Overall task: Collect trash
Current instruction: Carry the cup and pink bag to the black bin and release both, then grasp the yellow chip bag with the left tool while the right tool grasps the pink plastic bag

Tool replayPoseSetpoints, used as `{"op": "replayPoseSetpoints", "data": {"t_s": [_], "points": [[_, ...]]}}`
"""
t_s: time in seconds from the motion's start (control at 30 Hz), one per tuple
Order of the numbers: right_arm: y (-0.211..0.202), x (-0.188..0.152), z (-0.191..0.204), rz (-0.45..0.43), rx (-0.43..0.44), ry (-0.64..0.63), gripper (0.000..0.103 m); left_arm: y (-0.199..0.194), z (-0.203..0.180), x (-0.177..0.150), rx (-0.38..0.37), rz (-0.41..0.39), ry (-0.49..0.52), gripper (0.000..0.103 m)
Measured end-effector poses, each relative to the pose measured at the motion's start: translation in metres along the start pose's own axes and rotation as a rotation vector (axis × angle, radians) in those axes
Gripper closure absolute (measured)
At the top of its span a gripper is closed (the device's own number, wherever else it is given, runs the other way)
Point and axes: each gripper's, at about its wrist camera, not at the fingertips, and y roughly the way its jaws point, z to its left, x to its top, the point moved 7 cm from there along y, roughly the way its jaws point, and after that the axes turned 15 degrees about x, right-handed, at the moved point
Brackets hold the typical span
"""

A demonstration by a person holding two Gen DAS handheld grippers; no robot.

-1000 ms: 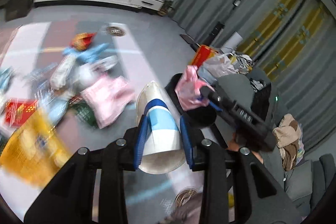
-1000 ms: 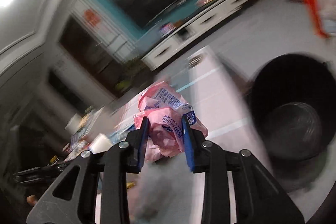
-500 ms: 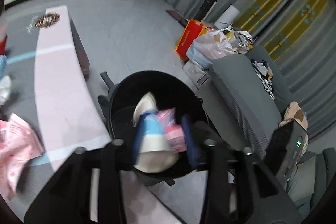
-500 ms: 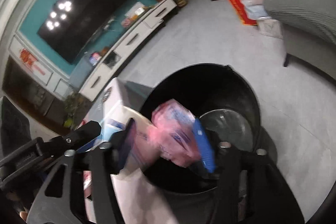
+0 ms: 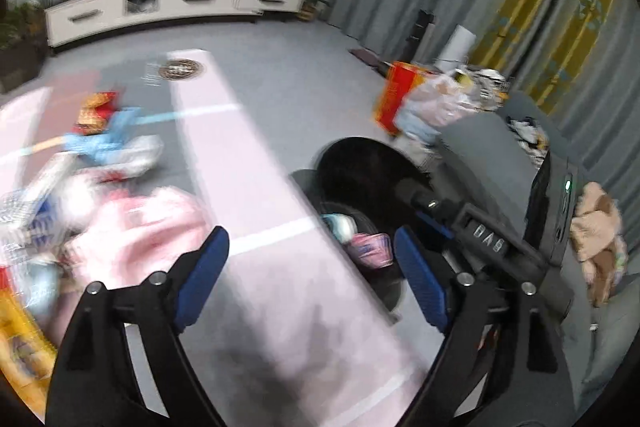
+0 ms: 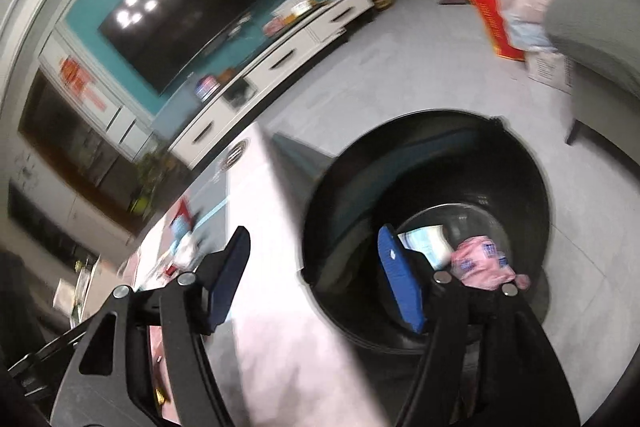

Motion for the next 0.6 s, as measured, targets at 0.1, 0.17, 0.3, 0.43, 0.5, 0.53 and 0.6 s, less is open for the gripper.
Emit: {"op": "replayPoseSetpoints", "data": {"t_s": [0.1, 0.17, 0.3, 0.43, 0.5, 0.53, 0.6], "points": [[0.015, -0.019, 0.035, 0.075, 0.089, -0.054, 0.034, -0.03, 0.051, -0.011, 0.065, -0.037, -0.035, 0.018], [0.025, -0.031, 0.056, 0.121, 0.135, -0.091, 0.034, -0.052, 0.089, -0.02, 0.097, -0.067, -0.068, 0.016], [0.051, -0.063, 0.095, 0.209, 0.218, -0.118, 0.029, -0.083, 0.171, -0.042, 0.188, -0.103, -0.151, 0.012], [0.082, -0.089, 0.12, 0.297, 0.289, -0.058, 0.029, -0.088, 0.221, -0.059, 0.233, -0.072, -0.197, 0.012], [0.095, -0.097, 0.126, 0.319, 0.301, -0.019, 0.029, -0.085, 0.232, -0.068, 0.16, -0.045, -0.228, 0.012], [0.102, -0.102, 0.127, 0.327, 0.298, 0.005, 0.028, -0.083, 0.234, -0.072, 0.133, -0.037, -0.243, 0.012], [0.113, -0.105, 0.126, 0.32, 0.257, 0.039, 0.025, -0.075, 0.24, -0.077, 0.122, -0.019, -0.257, 0.012]]}}
